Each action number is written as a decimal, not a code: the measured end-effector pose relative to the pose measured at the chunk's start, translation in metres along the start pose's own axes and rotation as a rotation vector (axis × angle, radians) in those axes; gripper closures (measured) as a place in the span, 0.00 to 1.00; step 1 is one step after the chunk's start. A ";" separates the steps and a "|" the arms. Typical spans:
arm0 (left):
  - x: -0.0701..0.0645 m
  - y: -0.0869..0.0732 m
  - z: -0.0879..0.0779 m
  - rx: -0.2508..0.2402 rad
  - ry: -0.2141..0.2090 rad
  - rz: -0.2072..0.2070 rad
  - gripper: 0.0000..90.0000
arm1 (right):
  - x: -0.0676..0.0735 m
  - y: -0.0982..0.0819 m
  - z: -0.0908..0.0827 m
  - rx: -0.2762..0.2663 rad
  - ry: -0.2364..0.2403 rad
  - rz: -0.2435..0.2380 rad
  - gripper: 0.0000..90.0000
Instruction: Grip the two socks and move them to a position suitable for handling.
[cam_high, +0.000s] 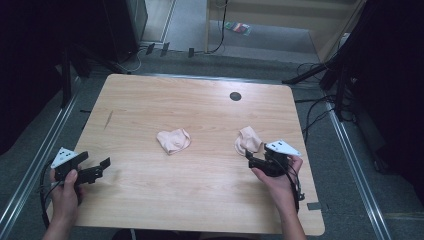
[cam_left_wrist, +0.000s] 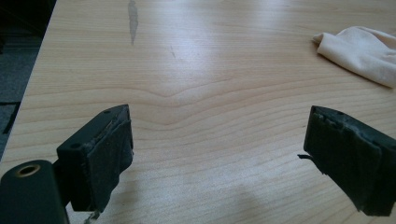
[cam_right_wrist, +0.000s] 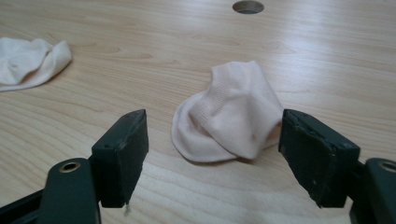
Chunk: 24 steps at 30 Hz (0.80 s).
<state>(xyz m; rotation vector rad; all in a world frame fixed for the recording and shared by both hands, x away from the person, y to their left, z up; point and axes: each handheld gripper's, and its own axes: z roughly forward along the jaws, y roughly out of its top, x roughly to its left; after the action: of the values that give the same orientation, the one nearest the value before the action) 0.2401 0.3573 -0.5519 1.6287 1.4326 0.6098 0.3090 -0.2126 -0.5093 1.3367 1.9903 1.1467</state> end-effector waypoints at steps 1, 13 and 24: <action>0.000 0.000 0.000 0.000 0.000 0.000 0.09 | 0.000 0.000 0.000 0.000 0.000 0.000 0.28; 0.000 0.000 0.000 0.000 -0.005 -0.002 0.09 | 0.003 0.008 0.054 0.098 -0.030 0.003 0.33; 0.001 0.000 0.001 0.002 -0.005 -0.004 0.09 | -0.005 0.004 0.074 0.144 -0.097 0.038 0.35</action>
<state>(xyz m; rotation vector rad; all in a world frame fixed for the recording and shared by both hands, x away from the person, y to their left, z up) 0.2409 0.3576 -0.5521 1.6272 1.4333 0.6019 0.3692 -0.1886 -0.5459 1.4789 2.0169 0.9506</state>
